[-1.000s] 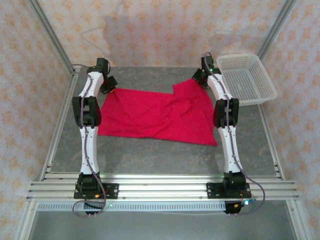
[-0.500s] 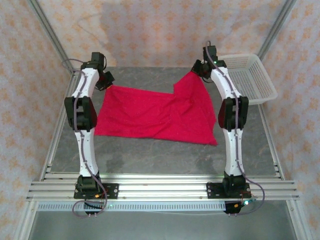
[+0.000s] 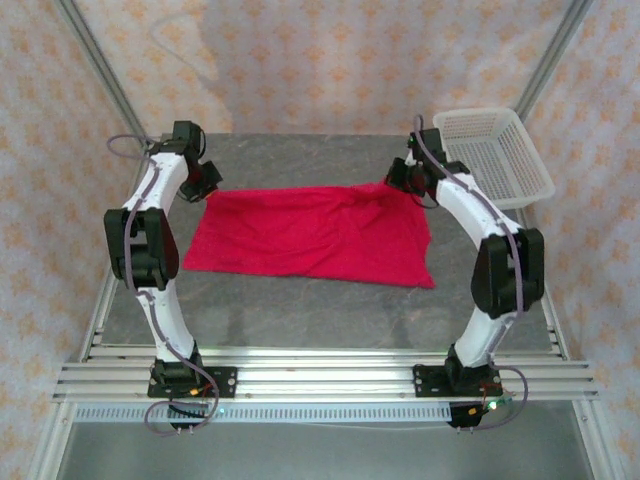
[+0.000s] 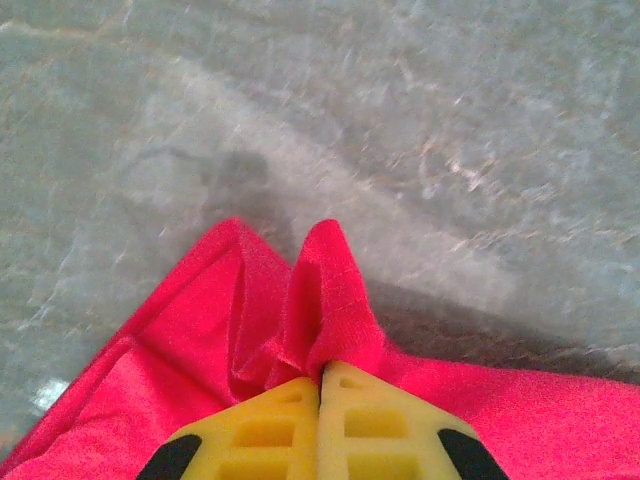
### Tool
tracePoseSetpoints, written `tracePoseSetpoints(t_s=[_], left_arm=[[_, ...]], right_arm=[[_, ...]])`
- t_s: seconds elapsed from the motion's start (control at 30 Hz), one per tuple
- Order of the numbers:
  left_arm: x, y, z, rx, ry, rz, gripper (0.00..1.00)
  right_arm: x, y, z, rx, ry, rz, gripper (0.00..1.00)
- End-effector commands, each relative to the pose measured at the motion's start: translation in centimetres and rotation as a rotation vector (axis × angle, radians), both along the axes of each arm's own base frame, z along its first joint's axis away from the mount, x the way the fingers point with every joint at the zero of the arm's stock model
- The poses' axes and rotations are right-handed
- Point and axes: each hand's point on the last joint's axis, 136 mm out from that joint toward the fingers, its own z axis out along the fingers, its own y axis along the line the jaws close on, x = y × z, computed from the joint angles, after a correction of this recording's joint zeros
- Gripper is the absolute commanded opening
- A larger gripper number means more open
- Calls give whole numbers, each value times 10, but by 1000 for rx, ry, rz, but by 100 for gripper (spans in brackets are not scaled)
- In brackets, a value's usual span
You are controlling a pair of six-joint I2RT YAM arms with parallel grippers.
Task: Fold the inside-out t-shirt
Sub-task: Fold the T-shirt at the center of the table.
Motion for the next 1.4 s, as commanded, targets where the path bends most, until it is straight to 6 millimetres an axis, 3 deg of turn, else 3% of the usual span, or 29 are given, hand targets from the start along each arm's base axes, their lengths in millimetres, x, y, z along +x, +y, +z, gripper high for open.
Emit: tracePoseSetpoints(t_s=[0.0,0.33,0.6,0.87,1.17,1.2,1.23,1.3,1.37], left_arm=[[-8,12,9,61,-39,19,0],[-39,27,-12,79,23,50,0],[-52,39,-22,98,59,80,0],[-60,46,-17,130,57,108,0],[-84,40,-44,109,78,127,0],[-86,39,-46,103,81,128,9],[-88,38,-46,102,83,131,27],[-91,39,-42,108,84,139,46],[-91,42,-30,127,73,147,56]], right_arm=[[-16,-9,21,-9,-93,-17,0],[-79,-44,-4,-106,-52,-106,0],[-105,-56,-36,-143,12,-132,0],[-123,-69,-43,-134,26,-178,0],[-153,-57,-113,-25,180,-200,1],[-156,-59,-116,-33,194,-209,8],[-157,-62,-115,-46,198,-216,20],[-156,-67,-103,-71,184,-229,38],[-151,-70,-84,-99,151,-240,42]])
